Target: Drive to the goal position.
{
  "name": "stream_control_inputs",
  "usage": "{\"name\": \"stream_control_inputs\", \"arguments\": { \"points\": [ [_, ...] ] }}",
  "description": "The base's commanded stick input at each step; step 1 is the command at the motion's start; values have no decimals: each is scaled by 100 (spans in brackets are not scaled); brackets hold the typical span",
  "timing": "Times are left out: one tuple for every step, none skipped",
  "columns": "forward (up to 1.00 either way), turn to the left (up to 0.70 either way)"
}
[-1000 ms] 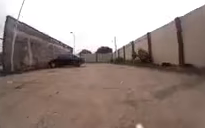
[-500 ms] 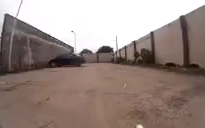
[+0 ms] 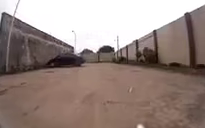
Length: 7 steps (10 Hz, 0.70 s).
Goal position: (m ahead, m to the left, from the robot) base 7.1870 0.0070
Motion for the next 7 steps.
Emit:
{"name": "stream_control_inputs", "arguments": {
  "points": [
    [70, 0],
    [70, 0],
    [70, 0],
    [70, 0],
    [70, 0],
    [70, 0],
    [70, 0]
  ]
}}
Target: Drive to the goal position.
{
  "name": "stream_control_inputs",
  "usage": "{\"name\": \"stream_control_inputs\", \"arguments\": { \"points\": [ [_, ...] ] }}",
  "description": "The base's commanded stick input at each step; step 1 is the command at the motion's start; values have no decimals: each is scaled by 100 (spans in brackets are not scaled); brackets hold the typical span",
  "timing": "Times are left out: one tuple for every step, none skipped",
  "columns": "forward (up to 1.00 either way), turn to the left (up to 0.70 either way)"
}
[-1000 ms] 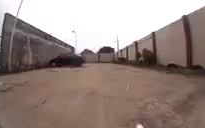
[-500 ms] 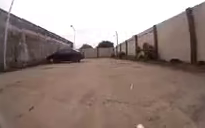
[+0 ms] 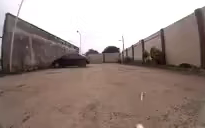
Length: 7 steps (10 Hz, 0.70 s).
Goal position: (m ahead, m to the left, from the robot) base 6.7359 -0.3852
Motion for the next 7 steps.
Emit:
{"name": "stream_control_inputs", "arguments": {
  "points": [
    [70, 0],
    [70, 0],
    [70, 0],
    [70, 0],
    [70, 0],
    [70, 0],
    [70, 0]
  ]
}}
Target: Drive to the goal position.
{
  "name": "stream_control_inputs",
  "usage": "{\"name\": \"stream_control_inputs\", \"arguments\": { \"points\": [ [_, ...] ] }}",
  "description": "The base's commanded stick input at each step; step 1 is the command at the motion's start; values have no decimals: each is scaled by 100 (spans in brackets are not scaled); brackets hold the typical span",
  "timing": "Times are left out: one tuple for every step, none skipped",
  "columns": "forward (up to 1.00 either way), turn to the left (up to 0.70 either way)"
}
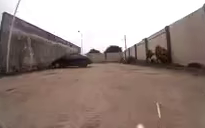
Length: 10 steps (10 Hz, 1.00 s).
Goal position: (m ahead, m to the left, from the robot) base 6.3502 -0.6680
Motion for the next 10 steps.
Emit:
{"name": "stream_control_inputs", "arguments": {
  "points": [
    [70, 0],
    [70, 0],
    [70, 0],
    [70, 0],
    [70, 0],
    [70, 0],
    [70, 0],
    [70, 0],
    [70, 0],
    [70, 0]
  ]
}}
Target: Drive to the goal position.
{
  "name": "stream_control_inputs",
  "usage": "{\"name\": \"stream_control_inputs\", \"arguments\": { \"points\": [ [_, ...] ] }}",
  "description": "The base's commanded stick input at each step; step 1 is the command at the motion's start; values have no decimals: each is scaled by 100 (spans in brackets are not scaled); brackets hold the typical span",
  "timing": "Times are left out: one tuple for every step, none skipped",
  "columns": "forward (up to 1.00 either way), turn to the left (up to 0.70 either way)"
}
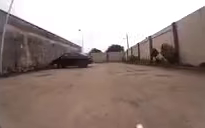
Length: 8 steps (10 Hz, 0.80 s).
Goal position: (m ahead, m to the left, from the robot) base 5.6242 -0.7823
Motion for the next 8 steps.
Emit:
{"name": "stream_control_inputs", "arguments": {
  "points": [
    [70, 0],
    [70, 0],
    [70, 0],
    [70, 0],
    [70, 0],
    [70, 0],
    [70, 0],
    [70, 0]
  ]
}}
